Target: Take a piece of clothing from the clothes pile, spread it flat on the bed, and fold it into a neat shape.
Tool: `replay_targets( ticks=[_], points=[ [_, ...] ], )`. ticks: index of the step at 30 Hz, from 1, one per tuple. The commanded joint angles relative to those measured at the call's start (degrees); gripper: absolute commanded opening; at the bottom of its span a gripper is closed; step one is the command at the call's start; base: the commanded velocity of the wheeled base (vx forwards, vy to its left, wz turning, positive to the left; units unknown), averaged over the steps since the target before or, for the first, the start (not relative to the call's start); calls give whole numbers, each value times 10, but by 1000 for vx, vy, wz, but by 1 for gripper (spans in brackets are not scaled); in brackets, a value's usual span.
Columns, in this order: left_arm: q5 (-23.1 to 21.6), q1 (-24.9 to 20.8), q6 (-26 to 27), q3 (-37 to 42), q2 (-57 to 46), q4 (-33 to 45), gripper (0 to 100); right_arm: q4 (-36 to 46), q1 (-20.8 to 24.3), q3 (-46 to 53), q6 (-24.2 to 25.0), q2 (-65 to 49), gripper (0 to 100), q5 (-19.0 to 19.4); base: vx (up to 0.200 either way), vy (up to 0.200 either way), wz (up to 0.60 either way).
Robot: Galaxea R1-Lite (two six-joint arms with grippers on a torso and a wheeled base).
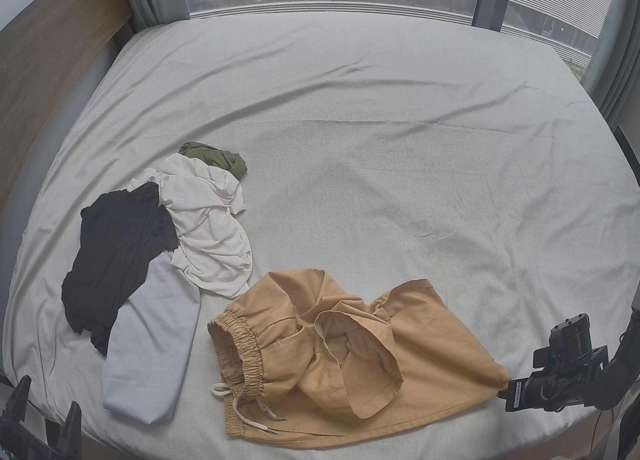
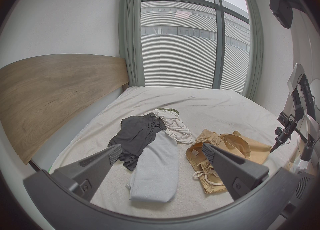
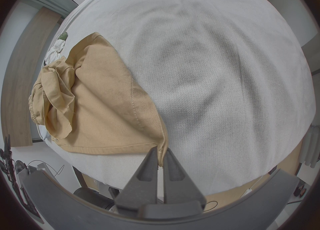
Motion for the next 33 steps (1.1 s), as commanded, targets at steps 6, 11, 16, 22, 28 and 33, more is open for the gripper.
replay_targets(
  ticks=[6,11,16,22,28,33],
  points=[
    [0,0,0,10,-10,0,100,-22,8,10,0,-4,100,0,0,0,0],
    [0,0,0,10,-10,0,100,-49,20,10,0,-65,100,9,0,0,0],
    [-1,0,0,10,-10,0,100,-57,57,9,-2,-180,100,12,0,0,0],
    [-1,0,0,10,-10,0,100,-79,131,-18,-1,-230,100,15,0,0,0],
    [-1,0,-1,10,-10,0,100,-142,185,-36,1,-190,100,54,0,0,0],
    [-1,0,-2,10,-10,0,100,-190,206,-48,1,-153,100,80,0,0,0]
  ],
)
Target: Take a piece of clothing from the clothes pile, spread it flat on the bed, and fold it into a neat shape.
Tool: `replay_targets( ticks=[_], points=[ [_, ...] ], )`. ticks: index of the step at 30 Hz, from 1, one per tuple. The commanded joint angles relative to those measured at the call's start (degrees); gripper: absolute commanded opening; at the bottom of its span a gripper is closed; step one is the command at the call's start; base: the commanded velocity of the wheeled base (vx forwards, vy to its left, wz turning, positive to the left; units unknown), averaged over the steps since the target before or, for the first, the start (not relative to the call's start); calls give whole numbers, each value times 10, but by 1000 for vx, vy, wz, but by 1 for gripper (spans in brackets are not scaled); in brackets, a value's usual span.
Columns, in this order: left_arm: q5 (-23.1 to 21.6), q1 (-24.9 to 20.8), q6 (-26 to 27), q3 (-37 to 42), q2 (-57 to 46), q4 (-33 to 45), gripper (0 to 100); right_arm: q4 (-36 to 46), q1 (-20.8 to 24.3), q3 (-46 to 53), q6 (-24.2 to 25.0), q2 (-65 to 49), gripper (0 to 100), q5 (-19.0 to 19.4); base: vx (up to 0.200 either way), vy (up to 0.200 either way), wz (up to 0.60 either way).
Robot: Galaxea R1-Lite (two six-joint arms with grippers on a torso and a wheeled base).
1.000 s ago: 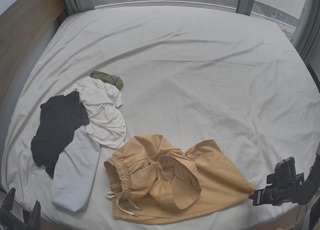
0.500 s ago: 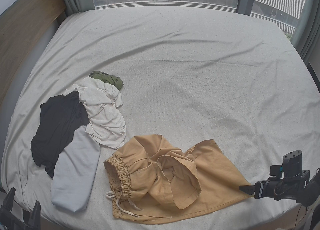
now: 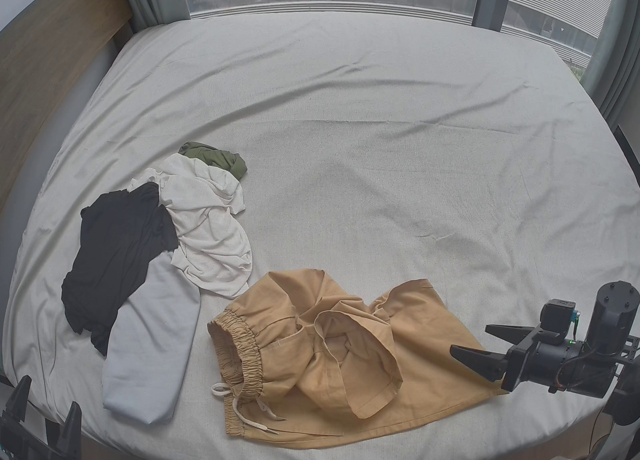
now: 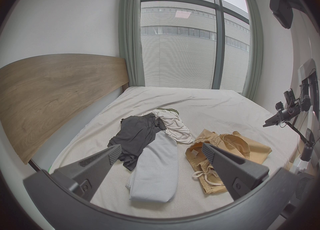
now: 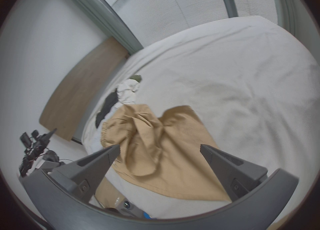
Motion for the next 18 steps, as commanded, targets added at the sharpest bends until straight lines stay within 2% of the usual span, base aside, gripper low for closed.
replay_targets(
  ticks=[1,3,8,15,18],
  points=[
    [0,0,-1,10,-10,0,100,-53,24,-25,2,69,100,33,0,0,0],
    [0,0,-1,10,-10,0,100,-76,24,-33,2,89,100,45,0,0,0],
    [0,0,1,10,-10,0,100,-149,37,-58,3,151,100,103,0,0,0],
    [-1,0,1,10,-10,0,100,-195,66,-104,8,206,100,145,0,0,0],
    [0,0,1,10,-9,0,100,-224,75,-98,33,216,100,148,0,0,0]
  ],
)
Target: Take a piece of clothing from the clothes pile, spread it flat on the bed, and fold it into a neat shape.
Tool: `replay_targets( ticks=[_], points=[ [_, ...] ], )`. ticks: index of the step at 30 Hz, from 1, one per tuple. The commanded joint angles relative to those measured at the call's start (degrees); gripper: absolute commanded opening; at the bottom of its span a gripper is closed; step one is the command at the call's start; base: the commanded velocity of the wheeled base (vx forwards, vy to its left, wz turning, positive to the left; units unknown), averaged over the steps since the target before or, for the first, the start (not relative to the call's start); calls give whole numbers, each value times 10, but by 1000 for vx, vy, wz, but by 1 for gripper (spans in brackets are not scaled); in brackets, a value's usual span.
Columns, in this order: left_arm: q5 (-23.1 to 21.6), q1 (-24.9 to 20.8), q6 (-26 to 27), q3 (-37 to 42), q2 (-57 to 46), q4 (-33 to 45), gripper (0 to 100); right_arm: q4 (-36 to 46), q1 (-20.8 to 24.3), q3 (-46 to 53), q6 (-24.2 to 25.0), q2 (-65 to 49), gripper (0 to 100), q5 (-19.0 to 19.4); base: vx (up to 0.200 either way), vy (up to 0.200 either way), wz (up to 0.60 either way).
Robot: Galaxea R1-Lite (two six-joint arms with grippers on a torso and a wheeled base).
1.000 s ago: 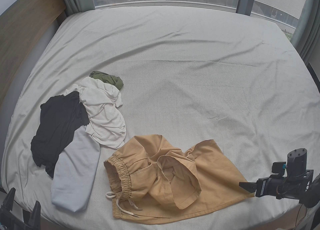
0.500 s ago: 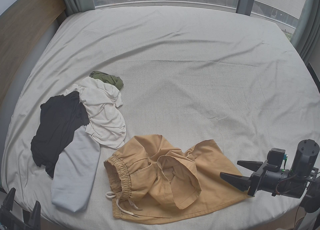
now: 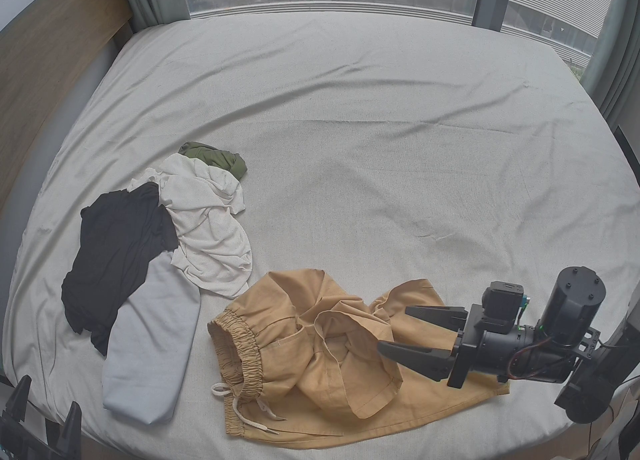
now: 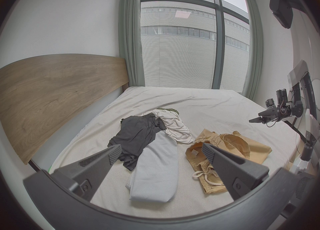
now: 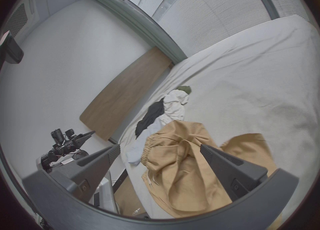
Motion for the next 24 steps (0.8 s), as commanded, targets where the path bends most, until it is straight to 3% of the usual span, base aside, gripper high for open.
replay_targets(
  ticks=[1,18,24],
  points=[
    [0,0,0,10,-10,0,100,-16,14,-4,18,41,100,4,0,0,0],
    [0,0,0,10,-9,0,100,-16,21,1,21,83,100,25,0,0,0],
    [0,0,0,10,-9,0,100,-16,29,-30,-34,160,100,20,0,0,0]
  ],
)
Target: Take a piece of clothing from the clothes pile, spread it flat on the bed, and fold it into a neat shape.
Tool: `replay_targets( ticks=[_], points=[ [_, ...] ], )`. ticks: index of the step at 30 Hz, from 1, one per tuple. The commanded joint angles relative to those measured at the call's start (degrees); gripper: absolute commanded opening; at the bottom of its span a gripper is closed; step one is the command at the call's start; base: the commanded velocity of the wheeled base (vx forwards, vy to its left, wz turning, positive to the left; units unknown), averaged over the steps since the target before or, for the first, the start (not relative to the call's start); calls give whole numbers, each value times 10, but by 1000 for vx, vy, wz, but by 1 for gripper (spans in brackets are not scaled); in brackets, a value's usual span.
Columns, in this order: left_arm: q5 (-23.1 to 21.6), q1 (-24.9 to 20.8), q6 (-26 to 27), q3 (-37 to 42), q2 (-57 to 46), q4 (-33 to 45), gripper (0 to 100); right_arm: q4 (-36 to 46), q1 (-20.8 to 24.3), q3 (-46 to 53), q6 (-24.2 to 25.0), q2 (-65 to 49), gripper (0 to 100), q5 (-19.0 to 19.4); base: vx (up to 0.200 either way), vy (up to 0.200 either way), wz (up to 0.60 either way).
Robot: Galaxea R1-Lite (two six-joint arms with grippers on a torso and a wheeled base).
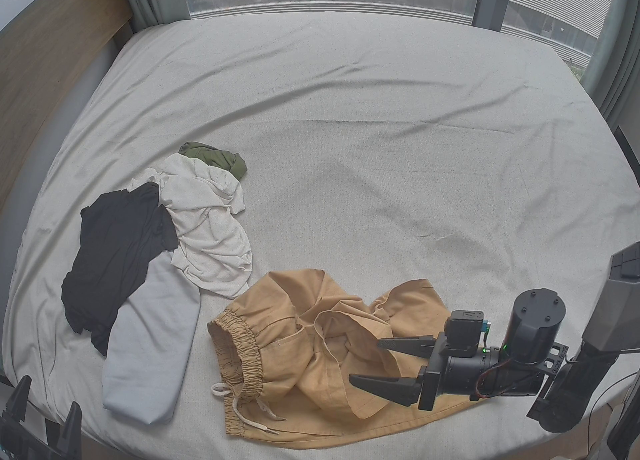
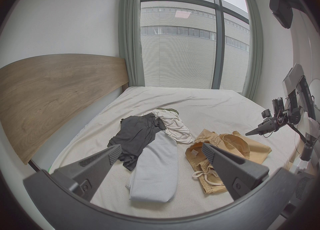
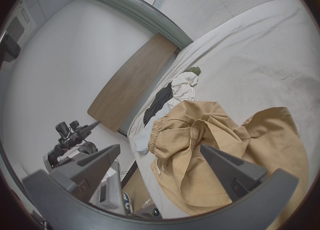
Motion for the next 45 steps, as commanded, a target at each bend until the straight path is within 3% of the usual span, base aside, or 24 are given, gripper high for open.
replay_targets(
  ticks=[1,11,25,38,39,45],
  points=[
    [1,0,0,10,-9,0,100,0,10,-27,-21,67,100,-3,0,0,0],
    [0,0,-3,10,-9,0,100,12,20,-103,-20,121,100,-5,0,0,0],
    [1,0,-5,10,-9,0,100,110,20,-192,-21,129,100,-15,0,0,0],
    [1,0,-5,10,-10,0,100,137,4,-220,-27,150,100,-18,0,0,0],
    [1,0,-5,10,-9,0,100,137,3,-223,-30,152,0,-22,0,0,0],
    [1,0,-5,10,-9,0,100,135,-3,-226,-34,159,0,-28,0,0,0]
  ],
)
